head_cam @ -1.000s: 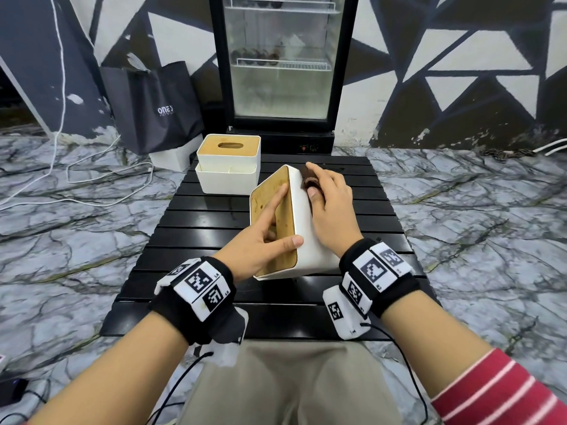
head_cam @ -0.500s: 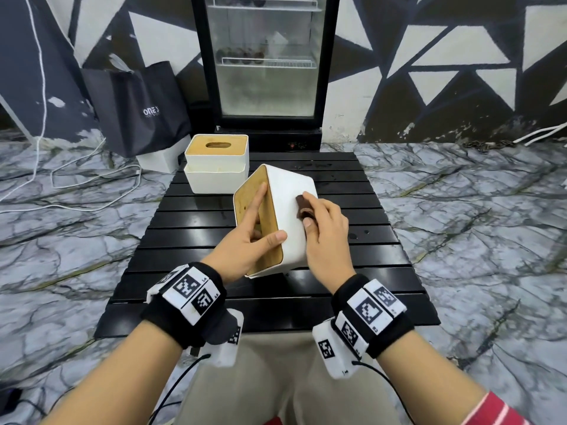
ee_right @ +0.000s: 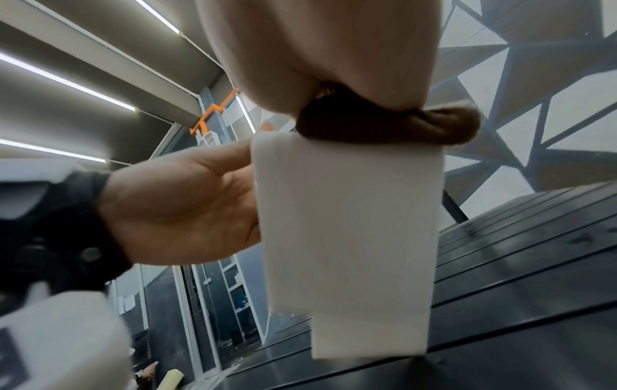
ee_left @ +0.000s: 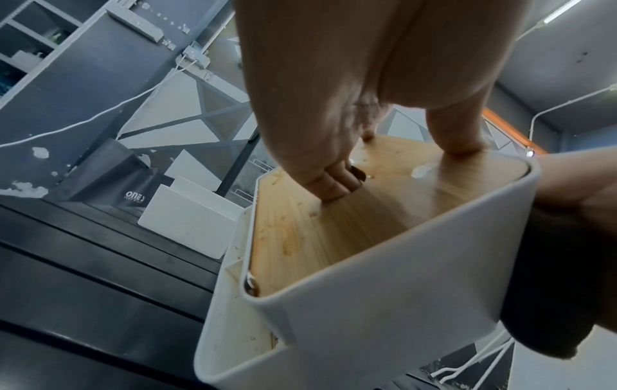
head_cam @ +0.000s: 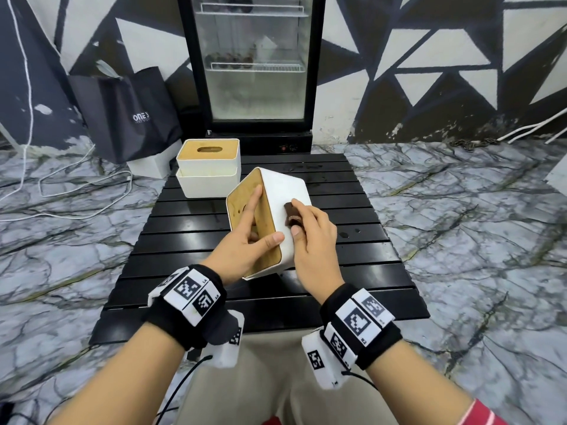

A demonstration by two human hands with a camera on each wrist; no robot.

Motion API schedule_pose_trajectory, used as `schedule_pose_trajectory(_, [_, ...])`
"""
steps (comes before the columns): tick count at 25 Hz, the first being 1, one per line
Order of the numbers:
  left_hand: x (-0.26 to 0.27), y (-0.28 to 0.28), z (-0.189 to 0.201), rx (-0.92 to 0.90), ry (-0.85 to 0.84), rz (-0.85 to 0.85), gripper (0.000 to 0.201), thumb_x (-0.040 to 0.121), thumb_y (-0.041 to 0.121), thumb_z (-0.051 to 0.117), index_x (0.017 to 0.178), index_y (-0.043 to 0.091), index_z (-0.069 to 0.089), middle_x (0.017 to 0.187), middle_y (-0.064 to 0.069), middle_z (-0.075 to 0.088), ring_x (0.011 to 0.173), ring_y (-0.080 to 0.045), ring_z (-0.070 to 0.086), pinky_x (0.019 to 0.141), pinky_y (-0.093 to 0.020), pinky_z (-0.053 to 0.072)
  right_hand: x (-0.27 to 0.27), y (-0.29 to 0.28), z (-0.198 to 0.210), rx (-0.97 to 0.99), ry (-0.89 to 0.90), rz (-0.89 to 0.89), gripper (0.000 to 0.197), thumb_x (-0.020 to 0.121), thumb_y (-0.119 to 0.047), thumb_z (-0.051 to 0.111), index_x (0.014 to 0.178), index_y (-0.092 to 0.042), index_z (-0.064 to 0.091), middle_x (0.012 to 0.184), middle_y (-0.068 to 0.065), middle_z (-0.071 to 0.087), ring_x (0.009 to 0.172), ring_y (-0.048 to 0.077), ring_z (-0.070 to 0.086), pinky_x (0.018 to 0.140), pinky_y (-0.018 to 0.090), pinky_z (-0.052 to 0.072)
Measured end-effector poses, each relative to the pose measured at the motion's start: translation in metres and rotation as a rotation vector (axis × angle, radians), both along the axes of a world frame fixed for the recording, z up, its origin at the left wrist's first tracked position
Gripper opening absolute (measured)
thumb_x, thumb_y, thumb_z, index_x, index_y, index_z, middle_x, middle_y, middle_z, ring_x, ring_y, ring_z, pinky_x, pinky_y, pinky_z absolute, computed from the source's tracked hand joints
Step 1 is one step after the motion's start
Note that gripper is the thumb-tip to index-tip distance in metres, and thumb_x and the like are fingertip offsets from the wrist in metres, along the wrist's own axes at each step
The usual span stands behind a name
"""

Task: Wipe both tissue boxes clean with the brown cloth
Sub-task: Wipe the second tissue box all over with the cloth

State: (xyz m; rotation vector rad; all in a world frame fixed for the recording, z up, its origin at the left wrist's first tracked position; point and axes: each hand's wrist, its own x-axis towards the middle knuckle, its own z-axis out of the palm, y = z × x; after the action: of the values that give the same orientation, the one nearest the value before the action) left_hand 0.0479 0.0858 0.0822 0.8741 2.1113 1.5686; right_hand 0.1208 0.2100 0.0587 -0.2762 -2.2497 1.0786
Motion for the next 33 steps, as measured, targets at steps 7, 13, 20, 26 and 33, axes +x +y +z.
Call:
schedule_pose_trajectory(7, [-0.001,-0.004,-0.002,0.019,-0.020,0.009,0.087,0.075,0.044,0.068,0.128,0.067,0.002,0.111,0.021,0.052,0.110,-0.019,0.060,0.096,-0.027,0.045,0.006,0.004,-0.003,-0.001,0.002,0.064,0.046,0.089,-0.027,0.032,0.134,-0.025,0.040,0.127,-0.004,0.043,0.108,0.004,0.027,0.094,0.004,0.017])
schedule_pose_trajectory(13, [-0.001,-0.002,-0.002,0.029,-0.007,-0.024,0.085,0.076,0.037,0.065,0.129,0.064,0.005,0.114,0.021,0.052,0.106,-0.024,0.061,0.091,-0.022,0.047,0.005,-0.004,0.003,-0.121,0.003,0.050,0.046,0.085,-0.035,0.035,0.130,-0.027,0.045,0.121,-0.012,0.040,0.114,0.010,0.029,0.093,0.014,0.019])
schedule_pose_trajectory(20, [-0.002,0.002,-0.004,0.036,0.004,-0.023,0.090,0.070,0.043,0.067,0.135,0.059,0.007,0.115,0.006,0.057,0.082,-0.012,0.056,0.091,-0.023,0.046,-0.013,0.009,0.004,-0.075,0.127,-0.040,0.037,0.087,-0.027,0.044,0.121,-0.023,0.055,0.112,-0.010,0.050,0.104,0.016,0.043,0.087,0.000,0.020])
schedule_pose_trajectory(26, [-0.006,-0.001,-0.004,0.060,-0.024,-0.079,0.091,0.073,0.035,0.068,0.139,0.051,0.007,0.129,0.011,0.052,0.097,-0.022,0.059,0.089,-0.015,0.047,-0.011,-0.003,0.005,-0.010,0.120,0.051,0.042,0.087,-0.019,0.040,0.127,-0.021,0.051,0.114,-0.010,0.047,0.106,0.013,0.036,0.092,0.003,0.018])
schedule_pose_trajectory(33, [-0.006,-0.004,-0.010,0.080,-0.038,-0.005,0.091,0.062,0.048,0.065,0.136,0.061,0.013,0.124,0.005,0.056,0.106,-0.030,0.057,0.093,-0.024,0.047,-0.023,0.014,0.004,0.037,0.089,0.032,0.042,0.090,-0.023,0.036,0.131,-0.021,0.047,0.122,0.000,0.050,0.106,0.010,0.032,0.096,0.019,0.021])
